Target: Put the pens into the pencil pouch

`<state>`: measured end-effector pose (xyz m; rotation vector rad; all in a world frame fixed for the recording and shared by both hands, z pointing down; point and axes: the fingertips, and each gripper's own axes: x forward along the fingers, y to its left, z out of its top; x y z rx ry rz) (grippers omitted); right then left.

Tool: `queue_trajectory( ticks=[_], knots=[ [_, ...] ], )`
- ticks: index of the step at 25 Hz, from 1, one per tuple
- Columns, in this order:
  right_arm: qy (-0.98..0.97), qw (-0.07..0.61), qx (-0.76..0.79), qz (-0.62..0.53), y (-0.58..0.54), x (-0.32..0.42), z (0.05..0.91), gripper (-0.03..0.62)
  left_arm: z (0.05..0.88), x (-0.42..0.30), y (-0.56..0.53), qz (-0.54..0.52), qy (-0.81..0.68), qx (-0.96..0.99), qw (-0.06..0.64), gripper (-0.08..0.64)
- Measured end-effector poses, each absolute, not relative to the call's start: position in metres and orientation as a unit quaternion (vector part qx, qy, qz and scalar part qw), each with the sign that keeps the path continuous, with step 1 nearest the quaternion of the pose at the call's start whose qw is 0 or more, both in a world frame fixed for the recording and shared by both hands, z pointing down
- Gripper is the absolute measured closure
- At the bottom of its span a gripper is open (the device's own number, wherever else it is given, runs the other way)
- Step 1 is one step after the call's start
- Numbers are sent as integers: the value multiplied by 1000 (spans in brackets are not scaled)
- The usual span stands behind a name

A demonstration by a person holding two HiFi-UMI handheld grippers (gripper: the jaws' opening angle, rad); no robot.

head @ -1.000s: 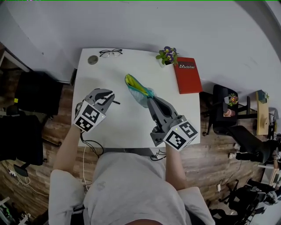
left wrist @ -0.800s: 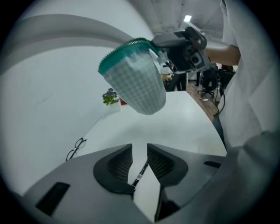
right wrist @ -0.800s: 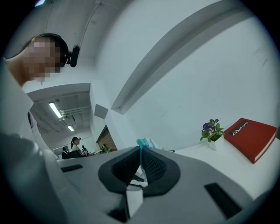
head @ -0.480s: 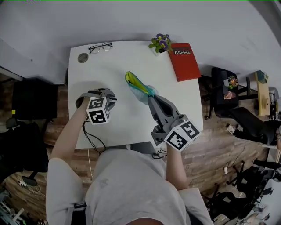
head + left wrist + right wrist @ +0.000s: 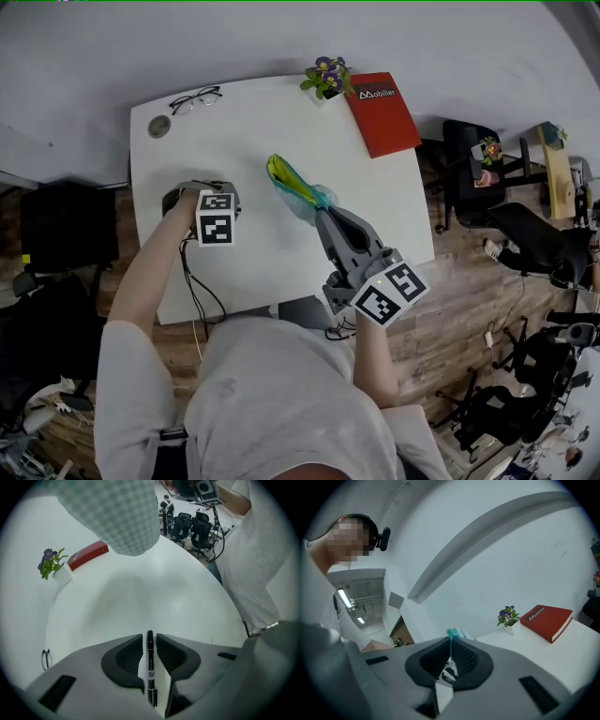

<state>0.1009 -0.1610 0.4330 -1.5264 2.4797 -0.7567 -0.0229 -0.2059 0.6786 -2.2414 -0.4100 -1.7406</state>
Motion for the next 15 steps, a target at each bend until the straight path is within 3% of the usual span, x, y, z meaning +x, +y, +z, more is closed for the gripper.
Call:
queue_trajectory(
  ticks=[8,15],
  knots=[
    [818,69,-513,-251,-161,103,434,557,679,-21,-207,-607,-150,-777,73,493],
    [827,70,-497,-252,-166,98,430,557,663,-17,-215,-544,-49,-838,20,506]
  ],
)
